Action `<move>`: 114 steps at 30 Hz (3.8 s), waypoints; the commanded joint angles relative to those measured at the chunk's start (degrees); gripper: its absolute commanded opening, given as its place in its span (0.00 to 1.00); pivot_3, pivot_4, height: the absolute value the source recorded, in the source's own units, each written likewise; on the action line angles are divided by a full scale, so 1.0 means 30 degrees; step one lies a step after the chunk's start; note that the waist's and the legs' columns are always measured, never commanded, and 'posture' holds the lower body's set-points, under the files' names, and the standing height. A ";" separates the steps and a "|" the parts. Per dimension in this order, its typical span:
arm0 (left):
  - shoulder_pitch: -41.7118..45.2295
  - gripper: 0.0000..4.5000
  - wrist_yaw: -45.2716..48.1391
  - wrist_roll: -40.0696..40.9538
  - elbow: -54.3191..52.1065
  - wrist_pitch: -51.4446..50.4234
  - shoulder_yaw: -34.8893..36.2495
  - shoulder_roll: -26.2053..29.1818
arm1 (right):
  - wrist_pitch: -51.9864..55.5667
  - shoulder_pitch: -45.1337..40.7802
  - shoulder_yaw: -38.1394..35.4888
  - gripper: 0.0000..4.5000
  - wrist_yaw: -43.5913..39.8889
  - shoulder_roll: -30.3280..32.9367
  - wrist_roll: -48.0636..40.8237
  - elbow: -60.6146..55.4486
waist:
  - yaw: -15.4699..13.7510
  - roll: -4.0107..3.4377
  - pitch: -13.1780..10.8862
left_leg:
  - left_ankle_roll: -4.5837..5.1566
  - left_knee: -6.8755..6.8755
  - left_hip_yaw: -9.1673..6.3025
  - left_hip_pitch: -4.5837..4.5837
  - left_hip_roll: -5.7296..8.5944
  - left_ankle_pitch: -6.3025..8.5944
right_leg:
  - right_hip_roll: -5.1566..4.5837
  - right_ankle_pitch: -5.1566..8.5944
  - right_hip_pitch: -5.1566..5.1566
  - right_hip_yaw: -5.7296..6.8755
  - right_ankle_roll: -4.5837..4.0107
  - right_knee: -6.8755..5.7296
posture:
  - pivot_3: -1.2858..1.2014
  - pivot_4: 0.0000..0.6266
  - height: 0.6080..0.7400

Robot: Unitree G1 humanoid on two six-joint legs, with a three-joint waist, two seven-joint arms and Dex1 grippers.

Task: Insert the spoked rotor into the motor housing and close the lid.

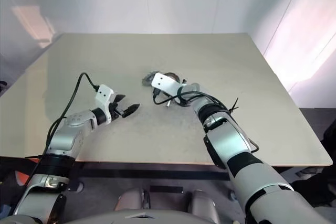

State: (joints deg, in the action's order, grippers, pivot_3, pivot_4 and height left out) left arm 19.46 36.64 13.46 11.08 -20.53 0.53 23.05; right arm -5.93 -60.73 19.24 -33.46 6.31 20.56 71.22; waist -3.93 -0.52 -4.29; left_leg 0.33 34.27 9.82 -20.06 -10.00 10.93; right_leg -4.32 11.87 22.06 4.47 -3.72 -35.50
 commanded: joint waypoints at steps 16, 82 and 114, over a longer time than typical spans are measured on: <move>0.0196 1.00 -0.0052 0.0033 -0.0224 0.0309 0.0402 0.0203 | 0.0591 -0.1219 -0.1593 0.01 -0.0935 -0.0152 -0.1512 -0.0576 | -0.0013 -0.0005 -0.0006 | 0.0000 0.0000 -0.0001 -0.0071 0.0007 -0.0001 | -0.0001 -0.0005 0.0054 -0.0011 -0.0007 0.0000 | 0.52 0.00 1.00; 0.0074 1.00 0.0225 0.0004 -0.0397 -0.0150 0.0603 0.0720 | 1.4028 0.9825 -0.0799 0.01 -0.7471 0.5961 -0.6090 -2.6472 | -0.0587 0.0018 -0.0014 | 0.0009 0.0007 -0.0004 -0.0398 -0.0001 -0.0005 | 0.0007 -0.0028 0.0332 0.0015 -0.0046 0.0020 | 0.52 0.00 1.00; 0.1522 1.00 0.0613 -0.0419 0.1522 0.0658 0.0788 0.1055 | 1.9630 0.9090 -0.1484 0.14 -0.6634 0.5981 -1.1796 -2.9111 | -0.0628 0.0024 -0.0010 | 0.0003 0.0006 -0.0007 -0.0346 0.0005 -0.0008 | 0.0005 -0.0015 0.0278 0.0013 -0.0021 0.0019 | 0.52 0.00 1.00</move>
State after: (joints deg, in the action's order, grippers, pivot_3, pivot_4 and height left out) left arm 22.39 38.39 12.33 16.12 -19.89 1.96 25.33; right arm 52.68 -31.83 16.38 -53.88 24.27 -13.22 -13.61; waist -5.81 -0.44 -4.32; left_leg 0.33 34.29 9.80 -21.09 -9.99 10.90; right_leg -4.30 11.85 22.89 4.51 -3.75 -35.44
